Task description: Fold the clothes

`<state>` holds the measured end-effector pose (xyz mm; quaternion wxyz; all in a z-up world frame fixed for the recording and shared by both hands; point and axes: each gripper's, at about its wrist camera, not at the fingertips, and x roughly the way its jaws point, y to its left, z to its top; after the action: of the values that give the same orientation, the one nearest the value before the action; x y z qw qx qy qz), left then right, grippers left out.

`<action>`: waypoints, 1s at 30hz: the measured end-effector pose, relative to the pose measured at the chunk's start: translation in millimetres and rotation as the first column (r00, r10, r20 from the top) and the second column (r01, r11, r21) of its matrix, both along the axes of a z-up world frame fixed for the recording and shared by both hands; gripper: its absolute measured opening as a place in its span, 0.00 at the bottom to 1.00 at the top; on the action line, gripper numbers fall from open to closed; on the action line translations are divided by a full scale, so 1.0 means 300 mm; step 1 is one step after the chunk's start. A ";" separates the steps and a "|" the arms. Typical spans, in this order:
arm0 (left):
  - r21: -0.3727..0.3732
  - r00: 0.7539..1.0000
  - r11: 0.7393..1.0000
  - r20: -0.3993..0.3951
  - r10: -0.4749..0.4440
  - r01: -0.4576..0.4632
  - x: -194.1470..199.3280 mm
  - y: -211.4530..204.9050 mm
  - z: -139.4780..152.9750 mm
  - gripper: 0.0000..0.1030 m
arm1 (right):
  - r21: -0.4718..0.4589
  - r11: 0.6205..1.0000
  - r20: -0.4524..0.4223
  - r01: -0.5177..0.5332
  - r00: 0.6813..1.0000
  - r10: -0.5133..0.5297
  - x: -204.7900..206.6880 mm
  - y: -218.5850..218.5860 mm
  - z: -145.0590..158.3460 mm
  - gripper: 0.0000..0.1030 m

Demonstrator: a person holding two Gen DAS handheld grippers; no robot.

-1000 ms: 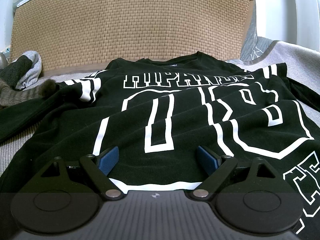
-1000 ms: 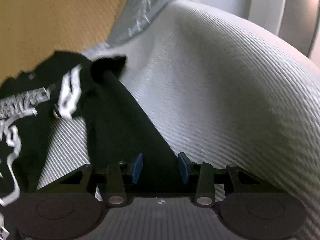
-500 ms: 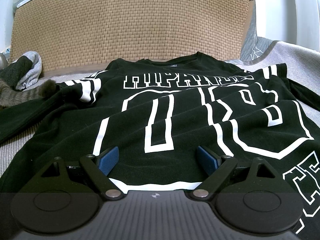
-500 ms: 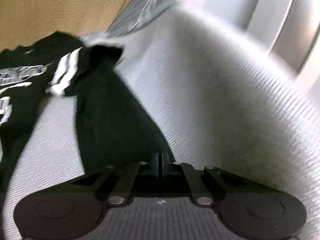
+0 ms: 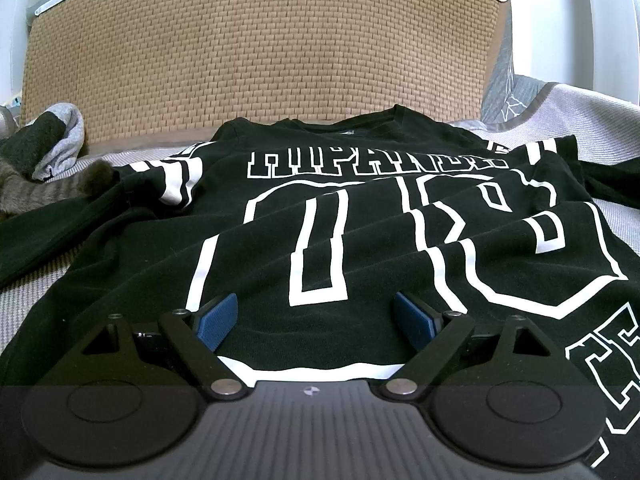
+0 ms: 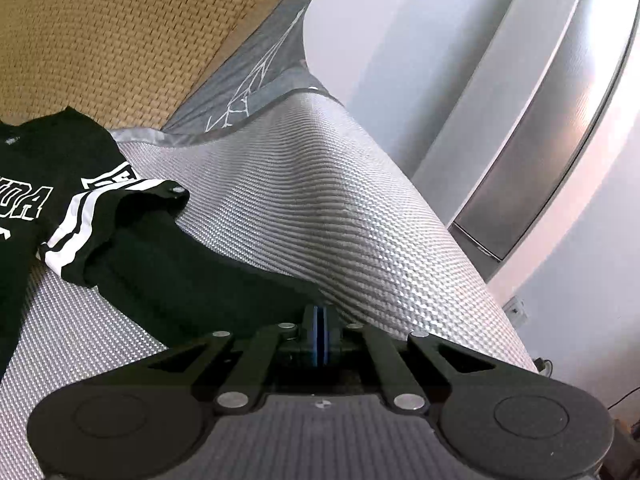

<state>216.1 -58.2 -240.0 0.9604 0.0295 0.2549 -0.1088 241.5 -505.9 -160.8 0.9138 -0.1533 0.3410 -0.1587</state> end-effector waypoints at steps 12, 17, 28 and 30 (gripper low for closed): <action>-0.003 1.000 1.000 0.001 0.000 0.000 0.001 0.005 -0.001 0.85 | -0.043 0.997 -0.033 -0.066 0.997 0.065 -0.027 0.121 -0.027 0.46; -0.006 1.000 1.000 0.000 -0.002 0.002 0.002 0.006 -0.002 0.85 | 0.045 0.994 0.060 -0.095 0.994 0.092 -0.093 0.169 0.011 0.47; -0.001 1.000 1.000 -0.014 0.001 -0.001 0.006 0.004 0.000 0.86 | 0.341 0.911 0.109 -0.232 0.972 0.207 -0.232 0.324 -0.006 0.48; 0.006 1.000 1.000 -0.022 0.003 -0.003 0.009 0.001 0.003 0.86 | 0.461 0.852 0.073 -0.250 0.967 0.244 -0.240 0.346 -0.060 0.48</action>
<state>218.8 -57.9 -239.1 0.9576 0.0309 0.2657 -0.1070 169.4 -402.1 -178.8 0.9384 0.0291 0.3412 0.0456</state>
